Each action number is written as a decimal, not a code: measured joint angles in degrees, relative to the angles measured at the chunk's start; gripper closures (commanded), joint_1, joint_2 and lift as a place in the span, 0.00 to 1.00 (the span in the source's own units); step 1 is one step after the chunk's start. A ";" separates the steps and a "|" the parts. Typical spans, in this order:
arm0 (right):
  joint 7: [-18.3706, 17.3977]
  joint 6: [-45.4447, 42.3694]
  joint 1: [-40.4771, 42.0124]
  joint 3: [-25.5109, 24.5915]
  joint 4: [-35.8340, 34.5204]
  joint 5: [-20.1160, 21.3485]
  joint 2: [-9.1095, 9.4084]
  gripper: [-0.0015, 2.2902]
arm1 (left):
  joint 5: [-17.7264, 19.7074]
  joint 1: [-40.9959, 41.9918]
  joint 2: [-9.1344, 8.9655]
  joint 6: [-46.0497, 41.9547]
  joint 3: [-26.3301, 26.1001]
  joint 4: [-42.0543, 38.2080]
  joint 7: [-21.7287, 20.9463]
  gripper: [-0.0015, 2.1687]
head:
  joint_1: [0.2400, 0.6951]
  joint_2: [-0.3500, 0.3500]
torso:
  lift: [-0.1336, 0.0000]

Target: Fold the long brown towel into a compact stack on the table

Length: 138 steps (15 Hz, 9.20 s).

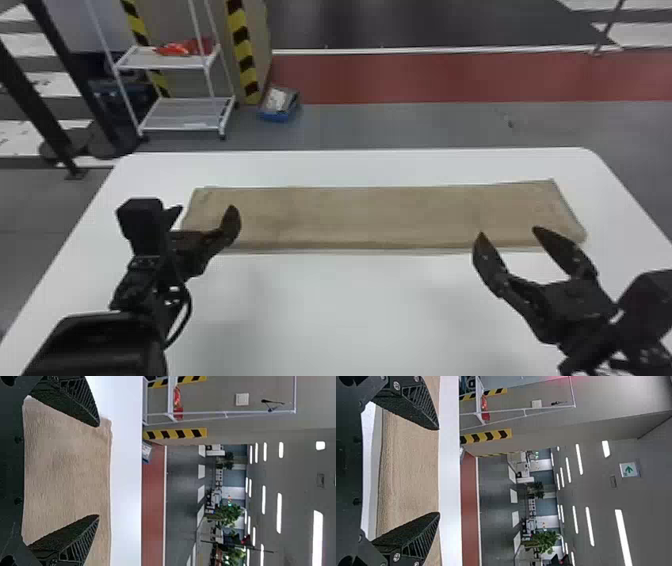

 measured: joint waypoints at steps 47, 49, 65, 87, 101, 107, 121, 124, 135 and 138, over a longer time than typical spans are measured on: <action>-5.10 1.35 -8.32 -12.08 6.76 -15.72 -3.82 0.06 | -1.74 -7.97 -3.25 28.61 -25.21 -10.16 8.18 0.02 | 1.00 0.11 | 0.09; -4.79 1.37 -9.18 -12.34 7.99 -15.97 -3.77 0.06 | -1.35 -7.84 -3.27 22.57 -29.09 -7.06 8.85 0.00 | 1.00 0.02 | 0.09; -11.84 13.30 -19.52 6.64 15.79 -7.28 -3.39 0.13 | -2.25 6.66 -2.49 -0.36 -17.21 -13.52 8.93 0.02 | 1.00 0.41 | 0.09; -19.37 30.04 -31.70 16.53 24.11 -7.31 -1.44 0.23 | 2.12 4.92 1.03 -7.98 -16.54 -3.73 2.61 0.02 | 1.00 0.56 | 0.09; -19.44 32.48 -34.06 17.92 25.91 -6.34 -1.16 0.42 | 2.82 3.78 1.73 -7.99 -16.79 -2.38 2.12 0.02 | 1.00 0.57 | 0.09; -16.78 29.87 -33.80 19.00 22.41 -4.25 -1.68 0.51 | 2.92 2.81 1.73 -7.84 -16.42 -1.87 2.26 0.02 | 1.00 0.59 | 0.09; -3.62 37.55 -34.67 -1.74 20.54 -4.90 -9.42 0.53 | 3.70 2.39 1.69 -7.62 -15.60 -2.26 2.32 0.02 | 1.00 0.32 | 0.09; -3.18 41.16 -35.74 -6.20 16.81 -6.16 -9.86 0.53 | 3.45 2.14 1.75 -6.57 -15.35 -2.20 2.52 0.02 | 1.00 0.30 | 0.09; -2.48 46.73 -37.59 -8.77 19.02 -4.74 -11.08 0.53 | 2.66 1.50 2.17 -3.44 -16.27 -2.83 2.25 0.02 | 1.00 0.23 | 0.09; -2.42 47.47 -39.69 -10.94 19.44 -4.60 -11.94 0.53 | 1.72 1.83 2.23 -2.25 -16.72 -3.38 2.12 0.02 | 1.00 0.20 | 0.09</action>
